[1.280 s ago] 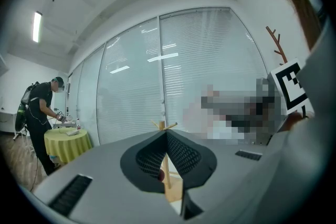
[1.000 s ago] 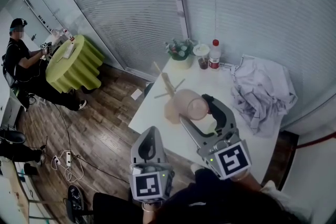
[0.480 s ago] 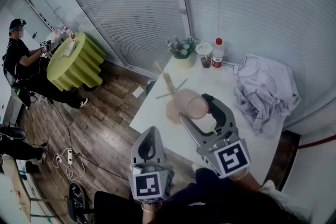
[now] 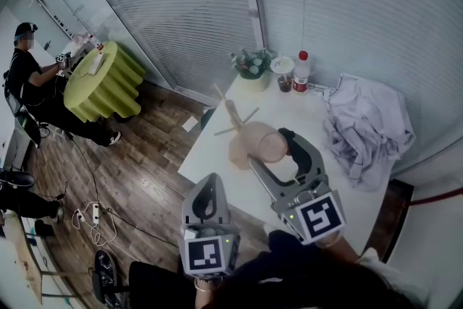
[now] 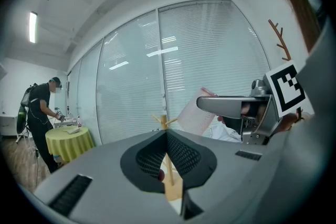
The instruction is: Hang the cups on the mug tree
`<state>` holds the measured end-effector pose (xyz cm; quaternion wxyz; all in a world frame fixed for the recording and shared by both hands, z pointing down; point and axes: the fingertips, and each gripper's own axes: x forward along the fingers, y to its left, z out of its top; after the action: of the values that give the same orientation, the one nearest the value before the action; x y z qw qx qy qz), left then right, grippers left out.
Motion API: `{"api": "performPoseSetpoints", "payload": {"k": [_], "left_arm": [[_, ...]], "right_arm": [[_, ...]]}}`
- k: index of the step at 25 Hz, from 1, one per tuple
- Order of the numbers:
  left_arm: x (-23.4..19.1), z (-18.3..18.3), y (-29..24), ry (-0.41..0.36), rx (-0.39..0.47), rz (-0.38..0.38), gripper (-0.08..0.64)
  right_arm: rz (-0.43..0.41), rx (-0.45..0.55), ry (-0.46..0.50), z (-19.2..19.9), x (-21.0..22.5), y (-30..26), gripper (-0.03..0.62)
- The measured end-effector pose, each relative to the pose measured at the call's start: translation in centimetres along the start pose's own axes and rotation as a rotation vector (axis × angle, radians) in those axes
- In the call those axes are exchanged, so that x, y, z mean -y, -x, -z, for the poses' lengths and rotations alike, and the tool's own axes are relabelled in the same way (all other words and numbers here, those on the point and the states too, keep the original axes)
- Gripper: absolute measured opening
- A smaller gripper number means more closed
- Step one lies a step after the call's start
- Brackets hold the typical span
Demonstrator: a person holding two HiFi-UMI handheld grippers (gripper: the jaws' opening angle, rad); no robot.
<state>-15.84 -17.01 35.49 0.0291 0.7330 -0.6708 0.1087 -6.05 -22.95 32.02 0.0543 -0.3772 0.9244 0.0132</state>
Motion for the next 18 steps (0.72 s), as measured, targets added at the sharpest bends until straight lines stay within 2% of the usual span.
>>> {"api": "performPoseSetpoints", "payload": {"k": [18], "left_arm": [[-0.25, 0.62, -0.73, 0.0, -0.026, 0.002, -0.002]], "right_arm": [[-0.007, 0.011, -0.005, 0.0, 0.28, -0.47, 0.298]]}}
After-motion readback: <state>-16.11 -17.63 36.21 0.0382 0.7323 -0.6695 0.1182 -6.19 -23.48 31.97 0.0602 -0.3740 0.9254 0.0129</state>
